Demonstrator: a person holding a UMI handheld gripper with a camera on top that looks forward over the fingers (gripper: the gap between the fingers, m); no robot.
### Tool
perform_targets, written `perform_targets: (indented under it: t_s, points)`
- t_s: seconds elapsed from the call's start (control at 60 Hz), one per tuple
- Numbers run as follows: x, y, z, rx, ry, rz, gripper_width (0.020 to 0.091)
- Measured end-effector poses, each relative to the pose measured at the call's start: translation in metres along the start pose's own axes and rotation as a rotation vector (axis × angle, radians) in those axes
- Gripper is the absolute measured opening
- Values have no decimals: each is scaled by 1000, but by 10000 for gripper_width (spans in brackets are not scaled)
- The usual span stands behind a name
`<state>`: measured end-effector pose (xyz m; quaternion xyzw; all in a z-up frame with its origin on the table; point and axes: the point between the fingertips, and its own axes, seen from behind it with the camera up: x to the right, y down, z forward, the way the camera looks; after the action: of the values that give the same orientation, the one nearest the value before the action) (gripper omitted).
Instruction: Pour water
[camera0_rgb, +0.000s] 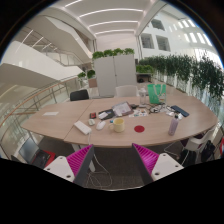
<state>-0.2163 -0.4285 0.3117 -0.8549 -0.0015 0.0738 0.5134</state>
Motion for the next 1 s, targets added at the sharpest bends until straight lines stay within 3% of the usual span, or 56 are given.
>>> perform_targets:
  t_s: [0.183, 0.333, 0.383, 0.45, 0.517, 0.733, 0.783, 1.0]
  points:
    - [15, -2, 24, 11, 31, -20, 825]
    - [91, 18, 58, -7, 93, -27, 823]
    - [128, 18, 72, 23, 117, -35, 828]
    - [179, 4, 97, 151, 153, -92, 825]
    - [247, 0, 128, 225, 215, -130, 819]
    - [432, 17, 278, 268, 317, 14, 826]
    - [461, 17, 299, 249, 320, 20, 823]
    - [501, 8, 400, 273, 266, -15, 818]
